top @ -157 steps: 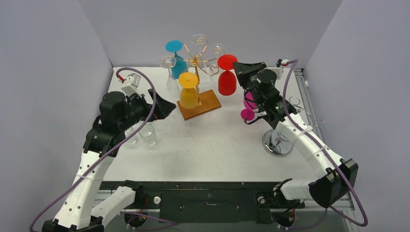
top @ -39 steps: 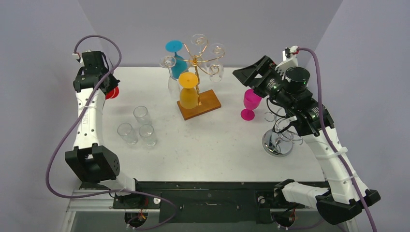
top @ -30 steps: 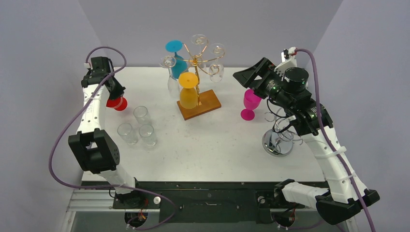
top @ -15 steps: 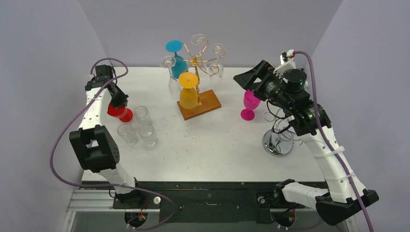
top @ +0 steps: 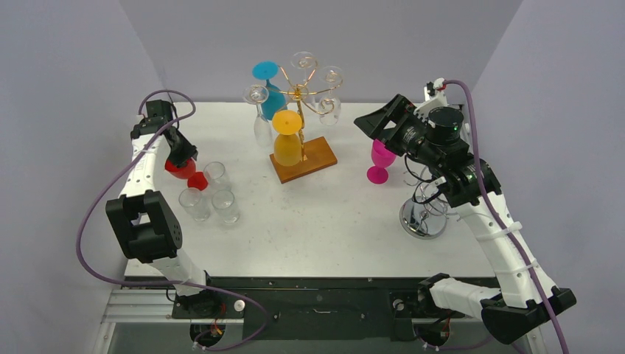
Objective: Take the wine glass off the wine glass rack
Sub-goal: Place the wine glass at the center of the board.
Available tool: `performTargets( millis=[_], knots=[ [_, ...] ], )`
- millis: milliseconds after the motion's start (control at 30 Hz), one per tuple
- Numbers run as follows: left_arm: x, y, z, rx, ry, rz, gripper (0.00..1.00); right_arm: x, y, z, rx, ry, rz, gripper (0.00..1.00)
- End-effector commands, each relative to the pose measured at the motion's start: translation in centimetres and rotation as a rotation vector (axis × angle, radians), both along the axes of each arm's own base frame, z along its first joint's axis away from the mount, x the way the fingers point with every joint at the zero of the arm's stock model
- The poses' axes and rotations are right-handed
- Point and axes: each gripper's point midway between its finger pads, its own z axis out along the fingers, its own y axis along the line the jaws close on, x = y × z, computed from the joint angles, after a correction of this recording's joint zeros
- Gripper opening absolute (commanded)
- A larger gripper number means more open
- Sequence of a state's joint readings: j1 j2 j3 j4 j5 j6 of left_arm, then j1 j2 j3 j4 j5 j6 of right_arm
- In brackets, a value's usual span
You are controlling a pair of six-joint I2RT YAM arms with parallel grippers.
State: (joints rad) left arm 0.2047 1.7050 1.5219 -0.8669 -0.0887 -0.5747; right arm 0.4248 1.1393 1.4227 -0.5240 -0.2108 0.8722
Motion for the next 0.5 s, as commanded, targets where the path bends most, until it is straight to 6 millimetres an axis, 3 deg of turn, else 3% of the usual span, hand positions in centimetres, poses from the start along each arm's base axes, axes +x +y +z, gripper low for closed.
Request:
performTargets(
  millis=[0, 467],
  knots=[
    [1.2, 0.4, 0.4, 0.008, -0.038, 0.0, 0.28, -0.1, -0.2, 1.6, 0.029, -0.056, -0.001, 0.74],
    [2.5, 0.3, 4.2, 0.024, -0.141, -0.04, 0.53, 0.7, 0.8, 1.3, 0.031, -0.041, 0.008, 0.74]
  ],
)
